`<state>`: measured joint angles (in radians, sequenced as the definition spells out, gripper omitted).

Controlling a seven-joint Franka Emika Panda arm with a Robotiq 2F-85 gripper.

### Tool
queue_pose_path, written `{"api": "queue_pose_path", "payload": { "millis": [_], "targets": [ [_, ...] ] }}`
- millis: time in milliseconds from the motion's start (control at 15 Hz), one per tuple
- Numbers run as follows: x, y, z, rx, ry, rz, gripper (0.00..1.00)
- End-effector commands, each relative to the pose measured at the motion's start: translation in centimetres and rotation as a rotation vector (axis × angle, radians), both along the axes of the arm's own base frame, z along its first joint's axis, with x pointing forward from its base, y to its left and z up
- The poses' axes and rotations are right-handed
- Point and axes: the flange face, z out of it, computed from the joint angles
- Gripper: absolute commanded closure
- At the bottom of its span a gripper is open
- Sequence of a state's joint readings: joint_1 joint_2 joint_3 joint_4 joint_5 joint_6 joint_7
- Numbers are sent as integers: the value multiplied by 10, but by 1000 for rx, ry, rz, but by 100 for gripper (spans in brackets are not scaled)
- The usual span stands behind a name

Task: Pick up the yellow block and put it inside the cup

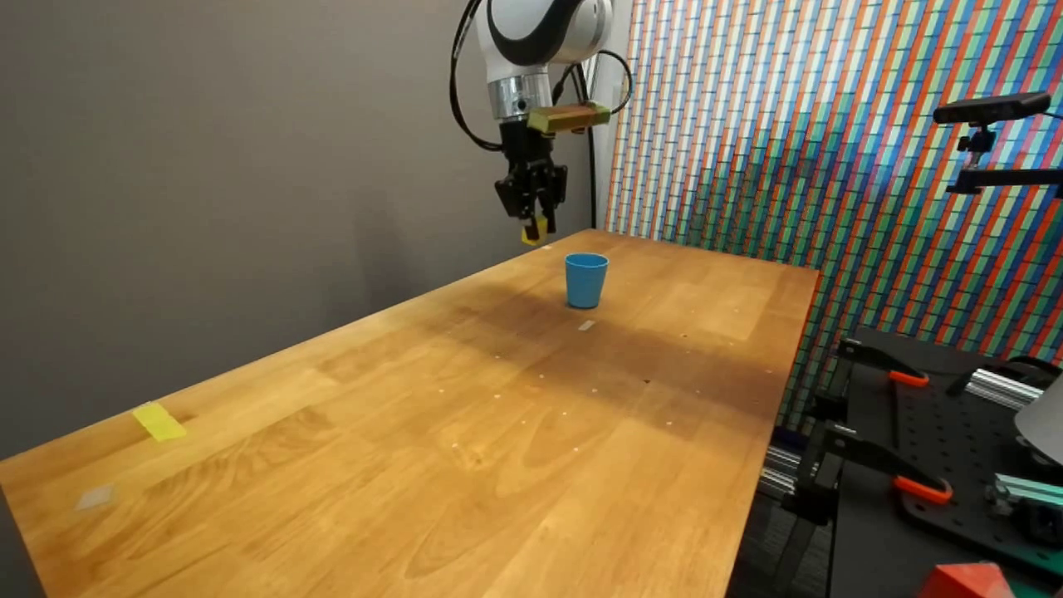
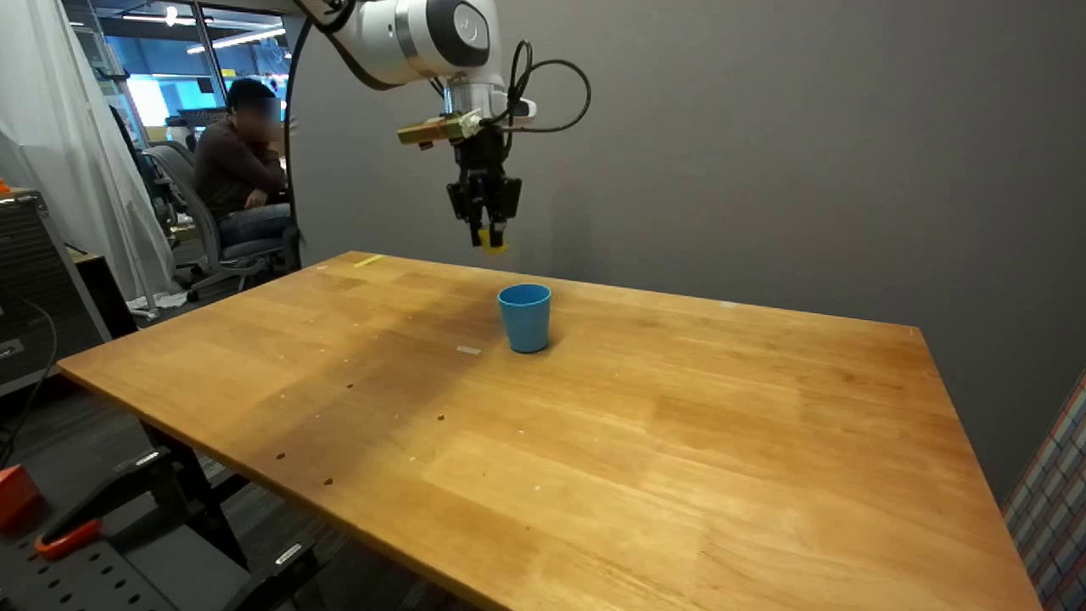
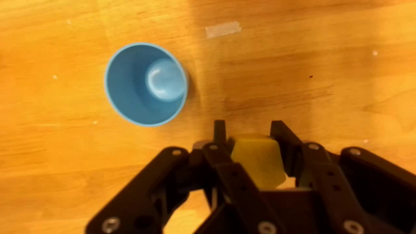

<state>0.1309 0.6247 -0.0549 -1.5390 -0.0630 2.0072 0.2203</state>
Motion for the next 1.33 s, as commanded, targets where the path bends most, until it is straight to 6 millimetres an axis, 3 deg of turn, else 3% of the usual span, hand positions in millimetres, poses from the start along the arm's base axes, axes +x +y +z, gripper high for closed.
{"api": "queue_pose_path", "payload": {
  "millis": [0,133,333,733,1000,1067,1133,1267],
  "targets": [
    [-6,-40,27,-25,-31,-132,84],
    [-8,-62,21,-32,-25,-200,84],
    [-12,-78,3,-31,7,-257,84],
    [-21,-82,-34,-35,73,-300,84],
    [-28,-88,-45,-36,95,-322,83],
    [-29,-89,-46,-40,95,-319,36],
    [-30,-89,-45,-36,97,-315,35],
    [-33,-86,-31,-32,80,-271,21]
  ]
}}
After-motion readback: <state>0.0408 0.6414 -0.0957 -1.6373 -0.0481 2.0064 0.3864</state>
